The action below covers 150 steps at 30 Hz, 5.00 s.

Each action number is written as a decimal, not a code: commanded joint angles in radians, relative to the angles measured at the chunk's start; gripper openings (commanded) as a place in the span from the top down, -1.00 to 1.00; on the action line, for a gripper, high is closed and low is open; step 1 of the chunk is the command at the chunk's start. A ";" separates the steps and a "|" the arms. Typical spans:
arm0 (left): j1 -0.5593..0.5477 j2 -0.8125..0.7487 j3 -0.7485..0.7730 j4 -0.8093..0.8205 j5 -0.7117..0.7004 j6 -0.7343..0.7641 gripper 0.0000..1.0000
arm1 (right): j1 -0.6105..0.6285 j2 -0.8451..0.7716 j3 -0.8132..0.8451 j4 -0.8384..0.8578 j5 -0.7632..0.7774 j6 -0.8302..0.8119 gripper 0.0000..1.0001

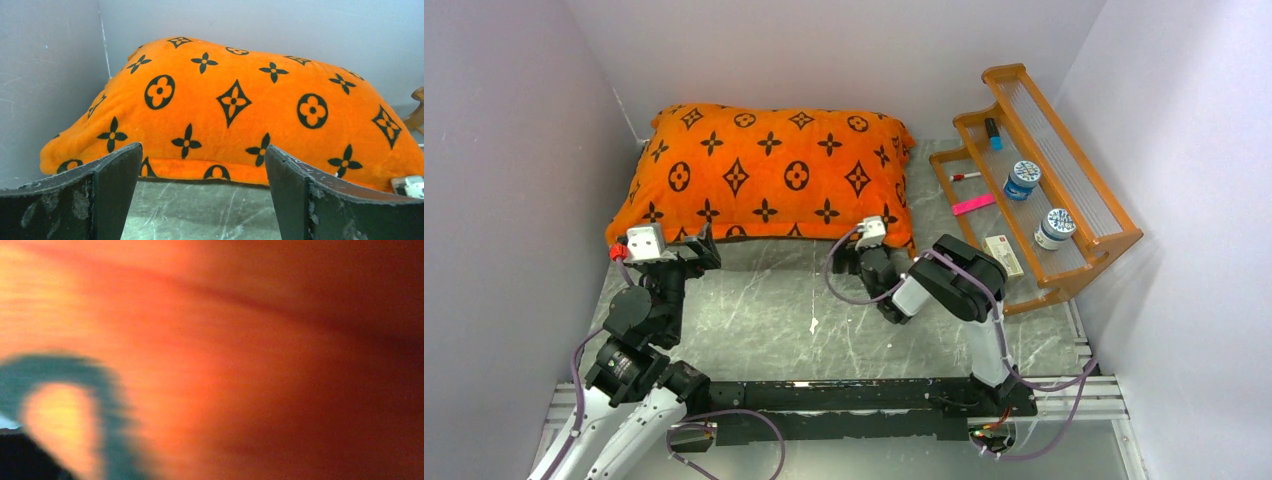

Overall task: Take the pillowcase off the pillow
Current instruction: Move the distractor to the center of the board, then move the pillow to the center of the board.

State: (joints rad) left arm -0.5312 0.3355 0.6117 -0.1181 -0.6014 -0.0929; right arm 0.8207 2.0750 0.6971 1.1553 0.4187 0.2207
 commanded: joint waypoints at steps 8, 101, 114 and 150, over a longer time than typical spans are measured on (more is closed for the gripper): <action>0.004 -0.001 0.021 0.023 0.005 0.010 -0.94 | -0.180 -0.165 -0.176 -0.140 0.251 0.249 -1.00; 0.004 0.041 0.033 0.006 0.026 0.000 -0.94 | 0.437 -0.615 0.399 -1.262 -0.465 0.157 0.58; 0.004 0.043 0.031 0.008 0.025 0.000 -0.94 | 0.195 -0.707 0.646 -1.551 -0.432 -0.060 -0.81; 0.005 0.108 0.036 0.016 0.072 0.016 -0.94 | -0.388 -0.603 0.393 -1.258 -1.165 -0.029 1.00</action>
State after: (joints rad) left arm -0.5308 0.4374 0.6128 -0.1253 -0.5346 -0.0906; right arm 0.3702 1.5723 1.1244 -0.0551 -0.6090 0.2127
